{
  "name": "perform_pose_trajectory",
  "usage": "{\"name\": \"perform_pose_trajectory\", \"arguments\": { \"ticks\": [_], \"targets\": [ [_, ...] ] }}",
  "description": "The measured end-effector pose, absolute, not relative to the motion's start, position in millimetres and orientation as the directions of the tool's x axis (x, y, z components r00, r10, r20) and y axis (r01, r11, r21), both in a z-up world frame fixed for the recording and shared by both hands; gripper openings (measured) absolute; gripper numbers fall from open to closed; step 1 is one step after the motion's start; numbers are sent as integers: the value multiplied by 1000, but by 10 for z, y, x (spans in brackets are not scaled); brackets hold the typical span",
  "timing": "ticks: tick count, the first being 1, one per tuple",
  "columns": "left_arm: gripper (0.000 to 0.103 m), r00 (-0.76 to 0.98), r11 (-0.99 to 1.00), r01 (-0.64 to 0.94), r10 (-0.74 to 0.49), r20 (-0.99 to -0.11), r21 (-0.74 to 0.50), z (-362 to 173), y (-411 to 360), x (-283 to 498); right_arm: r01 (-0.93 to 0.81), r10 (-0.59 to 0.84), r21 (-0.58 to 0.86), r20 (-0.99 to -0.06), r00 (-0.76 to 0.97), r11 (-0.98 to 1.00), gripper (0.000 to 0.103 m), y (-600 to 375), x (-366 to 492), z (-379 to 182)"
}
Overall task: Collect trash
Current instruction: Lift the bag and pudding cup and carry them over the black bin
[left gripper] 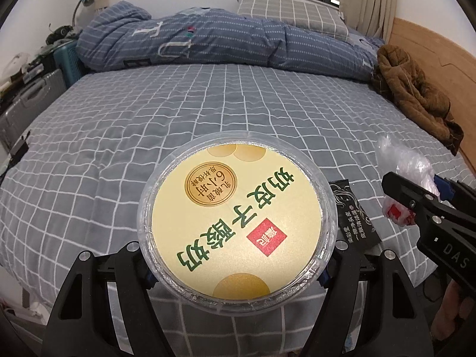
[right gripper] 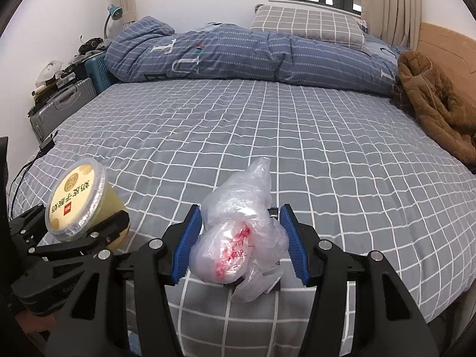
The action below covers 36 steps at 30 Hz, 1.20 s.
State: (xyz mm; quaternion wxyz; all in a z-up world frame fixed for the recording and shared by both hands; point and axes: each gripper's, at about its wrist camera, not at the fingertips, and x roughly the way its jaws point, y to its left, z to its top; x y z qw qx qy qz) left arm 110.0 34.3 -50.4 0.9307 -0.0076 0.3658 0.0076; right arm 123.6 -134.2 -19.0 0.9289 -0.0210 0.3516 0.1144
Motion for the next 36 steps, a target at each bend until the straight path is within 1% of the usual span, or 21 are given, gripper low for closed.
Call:
{"name": "perform_pose_trajectory", "arguments": {
  "ticks": [5, 16, 22, 36],
  "targets": [
    [72, 739, 999, -28, 10, -673, -16, -439, 377, 910, -224, 203, 51, -643, 738, 973, 53, -1364, 1046, -149],
    [72, 746, 1000, -30, 19, -666, -4, -391, 354, 514, -222, 208, 60, -643, 737, 973, 53, -1446, 684, -117],
    [72, 741, 999, -17, 31, -671, 27, -455, 289, 319, -224, 206, 56, -650, 732, 973, 53, -1458, 511, -140],
    [72, 698, 1000, 21, -12, -716, 3, -740, 136, 7, -225, 202, 55, -675, 709, 973, 53, -1477, 123, -300]
  ]
}}
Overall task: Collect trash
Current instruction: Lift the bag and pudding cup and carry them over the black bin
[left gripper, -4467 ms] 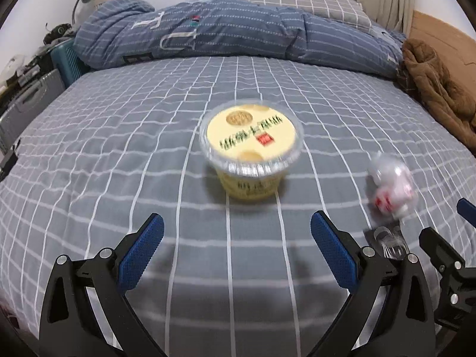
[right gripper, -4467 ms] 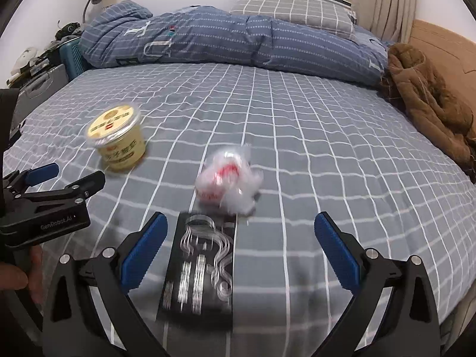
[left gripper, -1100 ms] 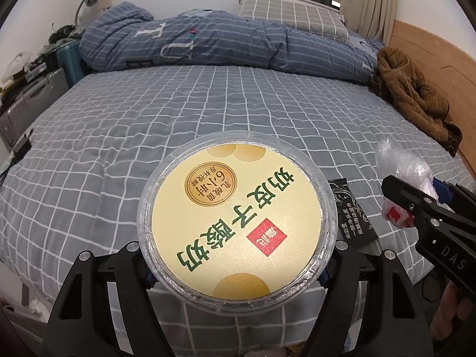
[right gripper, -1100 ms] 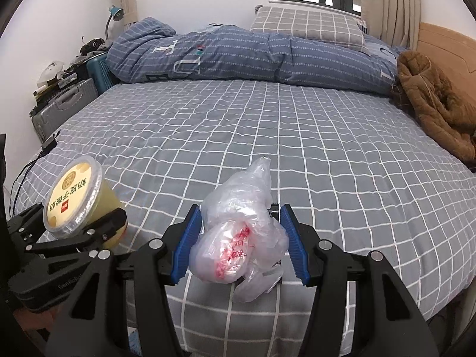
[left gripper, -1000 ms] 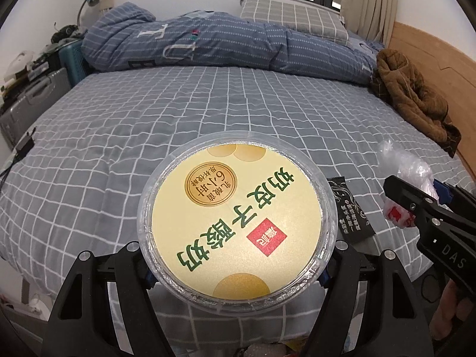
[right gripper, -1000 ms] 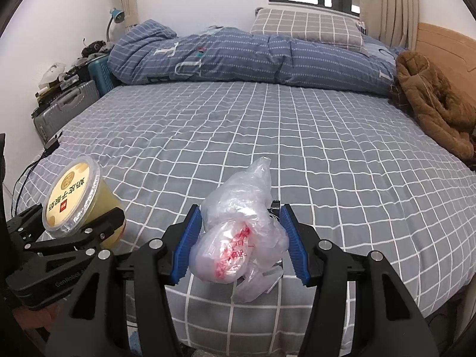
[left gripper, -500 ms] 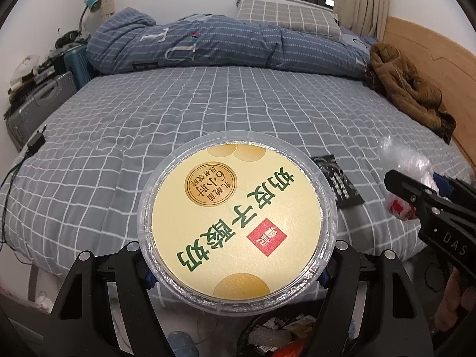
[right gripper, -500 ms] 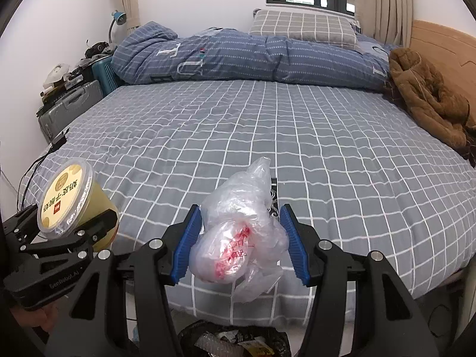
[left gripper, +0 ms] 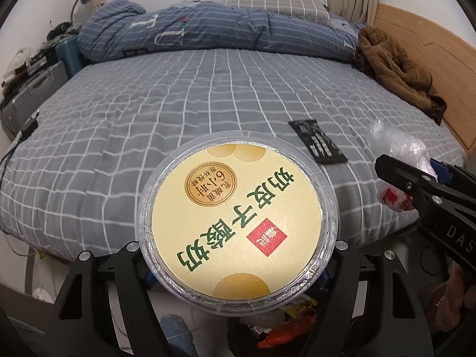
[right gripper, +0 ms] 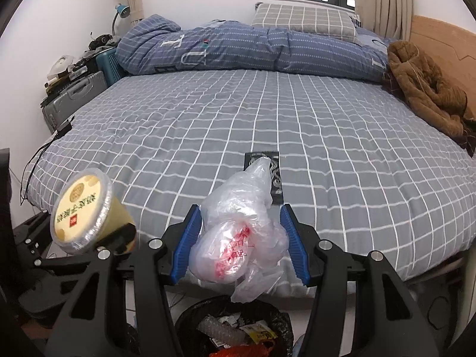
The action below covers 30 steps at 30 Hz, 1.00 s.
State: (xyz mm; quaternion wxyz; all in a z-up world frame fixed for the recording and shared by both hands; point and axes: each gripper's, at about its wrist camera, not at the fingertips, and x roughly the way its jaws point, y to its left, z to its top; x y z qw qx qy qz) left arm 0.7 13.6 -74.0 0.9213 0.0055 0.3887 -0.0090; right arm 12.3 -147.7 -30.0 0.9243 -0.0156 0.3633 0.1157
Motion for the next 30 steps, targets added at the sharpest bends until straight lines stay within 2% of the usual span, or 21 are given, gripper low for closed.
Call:
{"name": "perform_pose_trajectory", "arguments": {
  "ticks": [30],
  "targets": [
    [72, 617, 999, -27, -16, -787, -42, -1164, 254, -742, -243, 205, 63, -758, 620, 968, 53, -1460, -626, -780]
  ]
}}
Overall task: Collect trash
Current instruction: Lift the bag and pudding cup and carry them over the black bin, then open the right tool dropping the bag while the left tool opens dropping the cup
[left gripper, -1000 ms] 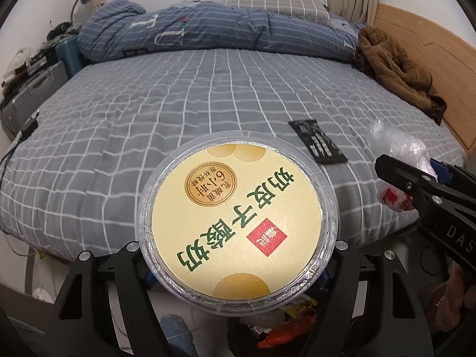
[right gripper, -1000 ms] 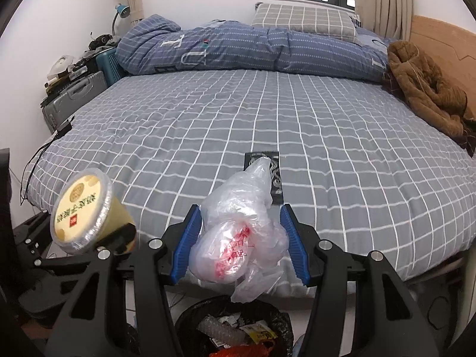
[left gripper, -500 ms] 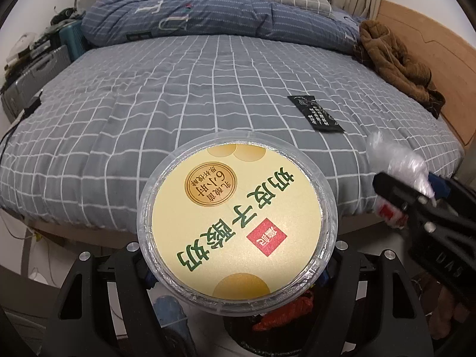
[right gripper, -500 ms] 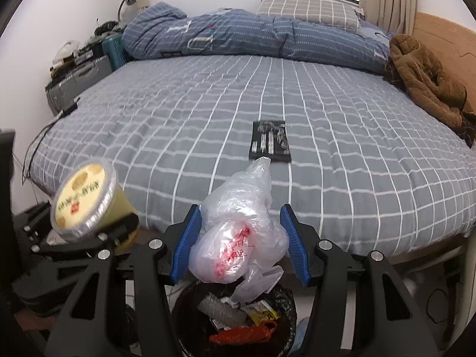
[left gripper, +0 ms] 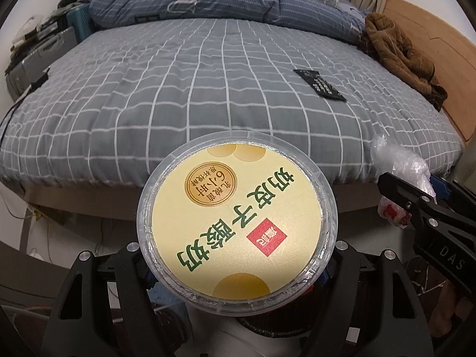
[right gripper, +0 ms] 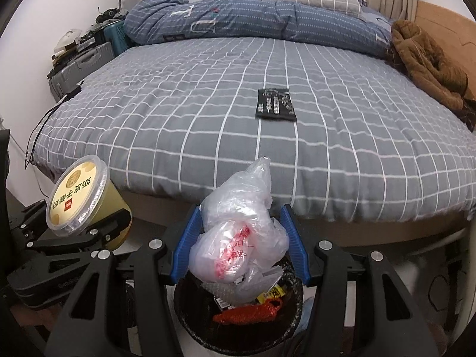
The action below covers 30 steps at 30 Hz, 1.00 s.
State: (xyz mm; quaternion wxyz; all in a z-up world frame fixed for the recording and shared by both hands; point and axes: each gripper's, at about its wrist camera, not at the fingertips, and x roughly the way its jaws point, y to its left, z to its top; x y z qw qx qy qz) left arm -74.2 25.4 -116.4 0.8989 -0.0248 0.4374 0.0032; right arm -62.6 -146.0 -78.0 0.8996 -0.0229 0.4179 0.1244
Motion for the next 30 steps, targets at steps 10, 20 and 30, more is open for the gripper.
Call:
{"name": "perform_pose_trajectory", "arguments": {
  "ticks": [10, 20, 30],
  "targets": [
    [72, 554, 998, -21, -35, -832, -56, -1476, 195, -915, -219, 194, 84, -813, 549, 972, 53, -1577, -760, -1091],
    [72, 515, 999, -21, -14, -857, -29, -1766, 276, -795, -197, 163, 81, -879, 447, 977, 53, -1676, -637, -1565],
    [72, 489, 999, -48, 4, -872, -23, -1914, 487, -802, -220, 144, 55, -899, 413, 974, 59, -1464, -567, -1743]
  ]
}}
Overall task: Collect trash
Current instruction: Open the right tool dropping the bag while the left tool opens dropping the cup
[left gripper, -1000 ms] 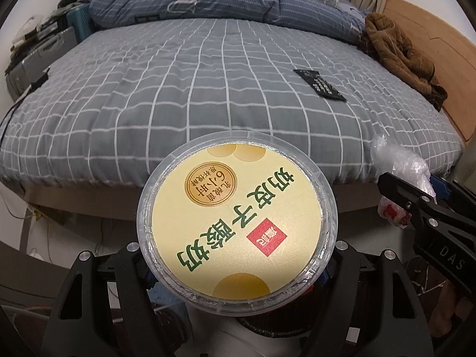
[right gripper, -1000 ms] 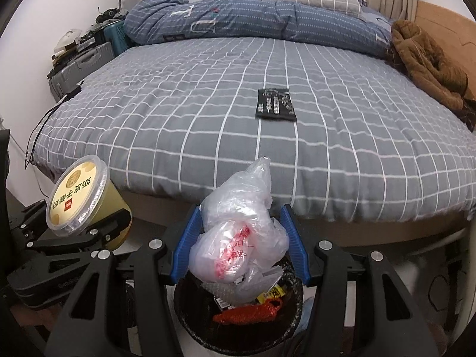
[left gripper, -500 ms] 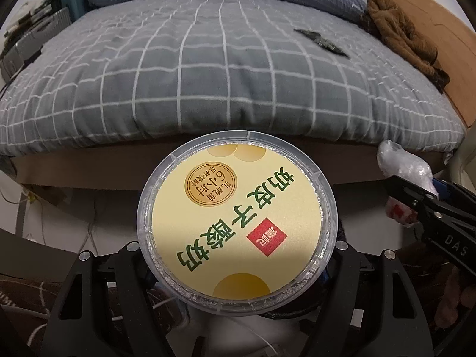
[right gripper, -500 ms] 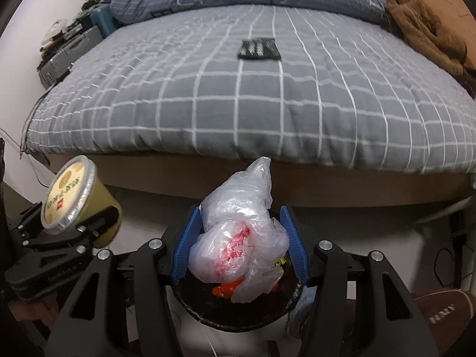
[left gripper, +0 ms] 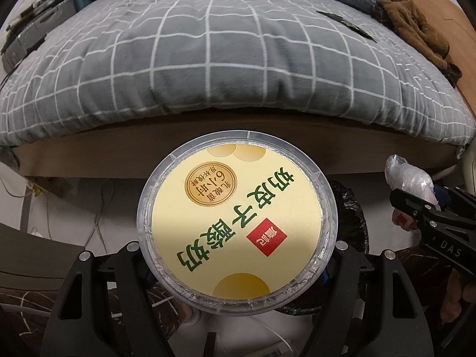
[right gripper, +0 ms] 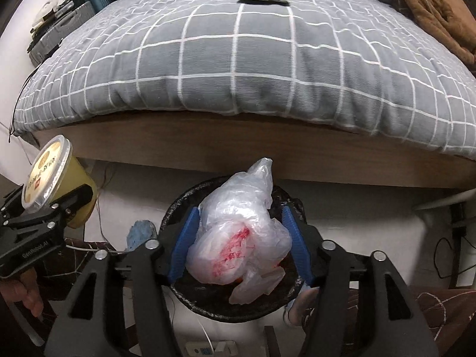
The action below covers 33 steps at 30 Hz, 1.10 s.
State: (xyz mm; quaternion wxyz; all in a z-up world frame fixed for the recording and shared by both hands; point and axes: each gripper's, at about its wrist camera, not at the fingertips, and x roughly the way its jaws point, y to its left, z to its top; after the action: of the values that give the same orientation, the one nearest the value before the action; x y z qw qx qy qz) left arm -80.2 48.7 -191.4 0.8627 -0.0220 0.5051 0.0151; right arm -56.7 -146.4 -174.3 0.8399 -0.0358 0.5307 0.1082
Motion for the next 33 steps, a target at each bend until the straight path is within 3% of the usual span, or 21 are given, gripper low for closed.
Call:
{"name": "perform_pose_trajectory", "arguments": {
  "ticks": [14, 21, 33],
  "targets": [
    [72, 474, 1000, -4, -22, -880, -28, -2014, 266, -729, -192, 94, 7, -888, 450, 981, 90, -1561, -532, -1742],
    [72, 473, 998, 35, -56, -879, -45, -1978, -27, -641, -121, 50, -11, -870, 490, 993, 95, -1956, -580, -1684],
    [72, 464, 992, 118, -94, -881, -44, -1973, -674, -586, -6, -1, -5, -856, 517, 1000, 95, -2489, -579, -1560]
  ]
}}
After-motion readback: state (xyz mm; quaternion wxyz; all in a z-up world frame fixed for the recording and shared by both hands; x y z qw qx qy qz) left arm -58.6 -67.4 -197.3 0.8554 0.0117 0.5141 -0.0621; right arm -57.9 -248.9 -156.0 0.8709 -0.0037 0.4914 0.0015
